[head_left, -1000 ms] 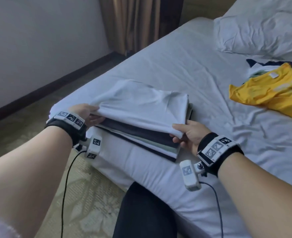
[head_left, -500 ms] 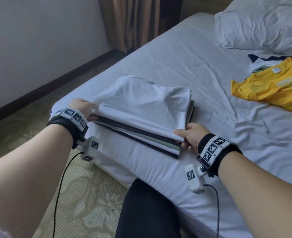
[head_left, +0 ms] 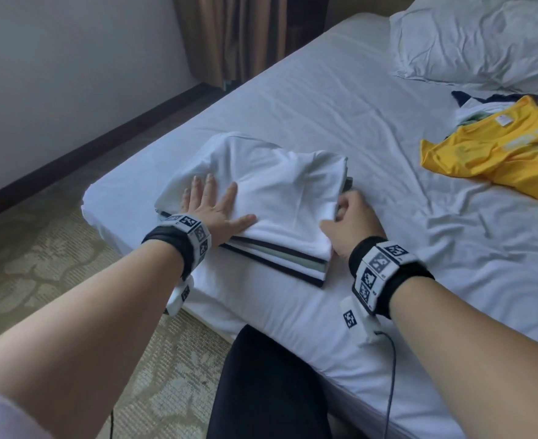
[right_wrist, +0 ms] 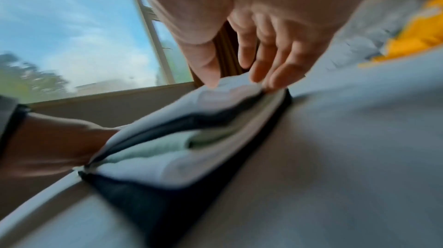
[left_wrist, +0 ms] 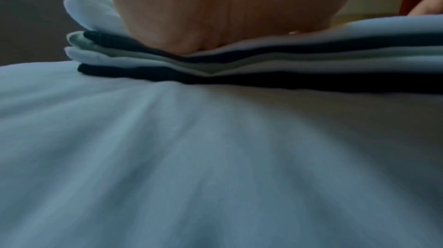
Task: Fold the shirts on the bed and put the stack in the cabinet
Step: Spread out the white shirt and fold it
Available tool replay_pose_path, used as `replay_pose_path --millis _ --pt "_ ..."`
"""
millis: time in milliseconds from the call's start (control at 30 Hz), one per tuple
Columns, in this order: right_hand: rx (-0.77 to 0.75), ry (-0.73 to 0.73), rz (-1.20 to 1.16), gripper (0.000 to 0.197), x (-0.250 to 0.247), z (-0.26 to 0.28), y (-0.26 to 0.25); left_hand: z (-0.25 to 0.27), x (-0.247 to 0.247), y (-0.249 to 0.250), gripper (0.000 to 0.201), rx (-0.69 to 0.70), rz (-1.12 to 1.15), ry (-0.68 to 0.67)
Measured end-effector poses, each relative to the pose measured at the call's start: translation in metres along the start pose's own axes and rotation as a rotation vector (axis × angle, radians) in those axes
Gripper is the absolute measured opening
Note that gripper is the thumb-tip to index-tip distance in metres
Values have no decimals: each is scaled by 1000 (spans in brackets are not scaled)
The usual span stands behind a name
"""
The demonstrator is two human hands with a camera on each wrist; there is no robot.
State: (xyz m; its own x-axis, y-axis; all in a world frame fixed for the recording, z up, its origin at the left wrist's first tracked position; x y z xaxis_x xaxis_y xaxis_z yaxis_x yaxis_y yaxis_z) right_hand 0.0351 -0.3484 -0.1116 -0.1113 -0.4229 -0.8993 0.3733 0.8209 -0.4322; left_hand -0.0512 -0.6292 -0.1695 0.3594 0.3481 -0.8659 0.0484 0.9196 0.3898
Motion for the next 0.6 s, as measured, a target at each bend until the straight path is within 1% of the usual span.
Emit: replay_pose_path --millis 33,67,100,133,167,200,267,300,367,467,567,600 --pt "-102 109 50 47 -10 -2 -16 -1 1 1 102 -4 1 -20" --pt "-217 174 96 54 -15 -3 -34 -2 1 1 103 -1 3 -30" --pt "-327 178 152 61 -13 -4 -53 -3 1 0 104 2 2 -34" --pt "-414 134 216 67 -3 -6 -65 -4 2 -1 105 7 3 -37" --pt "-466 56 302 72 11 -8 -72 -4 3 -3 106 9 6 -42" --pt "-483 -47 395 75 29 -12 -70 -4 5 -5 106 10 10 -45" --pt "-464 -244 540 76 63 -18 -52 -4 7 -7 105 14 11 -51" --pt "-450 -300 569 76 74 -20 -43 -5 8 -7 105 16 10 -60" --pt "-432 -324 582 78 85 -22 -35 -6 9 -7 105 9 18 -76" --pt "-411 -339 591 81 86 -25 -40 -6 11 -8 105 0 22 -89" --pt "-419 -404 637 85 78 -30 -48 -6 13 -6 105 -3 25 -93" --pt "-433 -404 673 84 70 -31 -55 -6 13 -6 105 -5 33 -89"
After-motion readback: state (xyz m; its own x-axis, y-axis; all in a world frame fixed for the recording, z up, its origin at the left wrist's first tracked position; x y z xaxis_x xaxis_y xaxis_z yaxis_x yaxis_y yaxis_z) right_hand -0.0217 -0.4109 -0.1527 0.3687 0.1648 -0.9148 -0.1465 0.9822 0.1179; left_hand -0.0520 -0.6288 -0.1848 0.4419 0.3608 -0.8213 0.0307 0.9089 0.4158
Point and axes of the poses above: each hand's wrist, its own z-axis away from the middle knuckle, its own x-axis out of the palm, y = z × x, the point moved 8 cm from there along -z, towards the middle knuckle, and after that the axes turned 13 degrees about z, right-handed, at the moved point
